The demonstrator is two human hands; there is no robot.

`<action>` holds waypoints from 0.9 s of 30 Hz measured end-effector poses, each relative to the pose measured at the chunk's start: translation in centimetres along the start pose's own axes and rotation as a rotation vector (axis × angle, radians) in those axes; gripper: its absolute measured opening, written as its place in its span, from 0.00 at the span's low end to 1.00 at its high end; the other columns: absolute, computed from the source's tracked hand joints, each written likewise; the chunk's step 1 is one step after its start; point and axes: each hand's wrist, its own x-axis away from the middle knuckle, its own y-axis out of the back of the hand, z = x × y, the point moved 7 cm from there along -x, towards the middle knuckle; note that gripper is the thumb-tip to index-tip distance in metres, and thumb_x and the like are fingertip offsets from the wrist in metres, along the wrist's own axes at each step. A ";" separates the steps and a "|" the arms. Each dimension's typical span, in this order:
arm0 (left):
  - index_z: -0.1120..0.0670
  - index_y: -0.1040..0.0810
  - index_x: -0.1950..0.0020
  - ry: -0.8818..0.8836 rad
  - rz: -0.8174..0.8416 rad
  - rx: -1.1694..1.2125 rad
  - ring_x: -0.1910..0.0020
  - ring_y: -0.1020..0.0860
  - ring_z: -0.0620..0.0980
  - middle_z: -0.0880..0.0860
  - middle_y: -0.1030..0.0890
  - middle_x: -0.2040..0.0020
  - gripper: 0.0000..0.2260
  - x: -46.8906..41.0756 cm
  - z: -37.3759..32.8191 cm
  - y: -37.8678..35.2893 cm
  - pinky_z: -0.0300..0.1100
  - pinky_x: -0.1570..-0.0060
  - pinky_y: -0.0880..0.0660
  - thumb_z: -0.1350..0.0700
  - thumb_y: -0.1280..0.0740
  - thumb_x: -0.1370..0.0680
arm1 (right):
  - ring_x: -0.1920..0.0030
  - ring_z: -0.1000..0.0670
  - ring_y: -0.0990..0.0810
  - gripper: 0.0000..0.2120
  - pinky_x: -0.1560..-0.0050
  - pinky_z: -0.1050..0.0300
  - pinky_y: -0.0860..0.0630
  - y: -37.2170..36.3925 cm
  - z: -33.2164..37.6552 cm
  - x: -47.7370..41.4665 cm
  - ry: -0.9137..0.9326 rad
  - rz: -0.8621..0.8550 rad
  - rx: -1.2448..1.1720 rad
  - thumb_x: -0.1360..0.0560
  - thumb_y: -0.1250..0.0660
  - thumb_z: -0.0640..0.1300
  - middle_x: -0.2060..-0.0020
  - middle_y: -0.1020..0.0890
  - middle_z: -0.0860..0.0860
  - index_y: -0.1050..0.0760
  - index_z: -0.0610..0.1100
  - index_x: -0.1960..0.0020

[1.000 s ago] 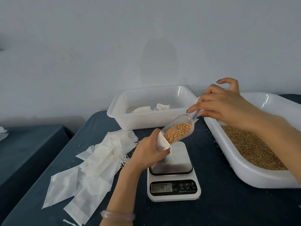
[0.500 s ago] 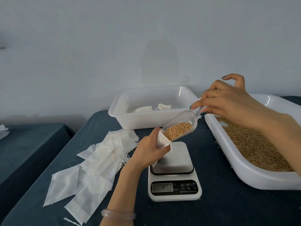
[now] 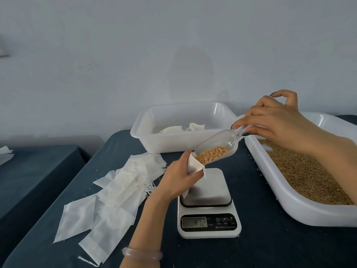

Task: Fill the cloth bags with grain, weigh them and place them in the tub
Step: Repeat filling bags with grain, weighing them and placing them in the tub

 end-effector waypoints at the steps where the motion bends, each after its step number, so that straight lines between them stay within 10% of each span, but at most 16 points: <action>1: 0.41 0.35 0.41 0.001 -0.001 0.003 0.57 0.22 0.41 0.43 0.22 0.53 0.18 0.0 -0.1 0.0 0.35 0.64 0.28 0.41 0.38 0.30 | 0.51 0.54 0.27 0.20 0.38 0.46 0.46 -0.3 -0.3 0.2 -0.019 0.010 -0.021 0.23 0.50 0.63 0.57 0.21 0.63 0.22 0.64 0.41; 9: 0.41 0.28 0.48 0.014 -0.011 0.212 0.64 0.23 0.40 0.40 0.21 0.62 0.15 0.1 -0.3 0.2 0.42 0.60 0.24 0.42 0.38 0.33 | 0.44 0.61 0.31 0.11 0.37 0.58 0.49 -5.2 -2.6 2.5 -0.341 0.206 -0.508 0.26 0.47 0.62 0.49 0.20 0.62 0.30 0.74 0.48; 16: 0.40 0.22 0.55 -0.013 0.011 0.555 0.55 0.24 0.42 0.41 0.21 0.58 0.11 0.6 -0.9 0.9 0.34 0.54 0.26 0.49 0.44 0.22 | 0.38 0.53 0.23 0.11 0.38 0.48 0.26 -6.0 -4.2 4.1 -0.635 0.234 -1.008 0.20 0.39 0.47 0.43 0.18 0.56 0.23 0.56 0.41; 20: 0.44 0.23 0.55 -0.142 -0.114 0.275 0.47 0.29 0.47 0.48 0.26 0.51 0.16 0.2 -1.6 2.0 0.31 0.47 0.34 0.60 0.45 0.16 | 0.46 0.59 0.21 0.09 0.46 0.63 0.29 -6.0 -6.4 5.1 -0.797 0.123 -0.952 0.20 0.36 0.46 0.48 0.18 0.57 0.23 0.51 0.41; 23: 0.45 0.20 0.53 -0.188 -0.131 0.273 0.44 0.30 0.49 0.52 0.28 0.50 0.18 0.0 -1.9 2.2 0.33 0.42 0.33 0.64 0.43 0.16 | 0.45 0.47 0.23 0.12 0.46 0.54 0.30 -6.6 -8.1 6.4 -0.932 0.134 -0.828 0.20 0.36 0.43 0.47 0.19 0.48 0.24 0.44 0.37; 27: 0.49 0.17 0.46 -0.188 -0.119 0.451 0.52 0.24 0.45 0.51 0.22 0.49 0.16 -0.2 -1.9 2.2 0.33 0.58 0.27 0.64 0.42 0.16 | 0.58 0.44 0.24 0.12 0.56 0.52 0.31 -7.5 -9.6 8.3 -1.042 0.297 -0.546 0.17 0.41 0.46 0.54 0.20 0.40 0.24 0.39 0.42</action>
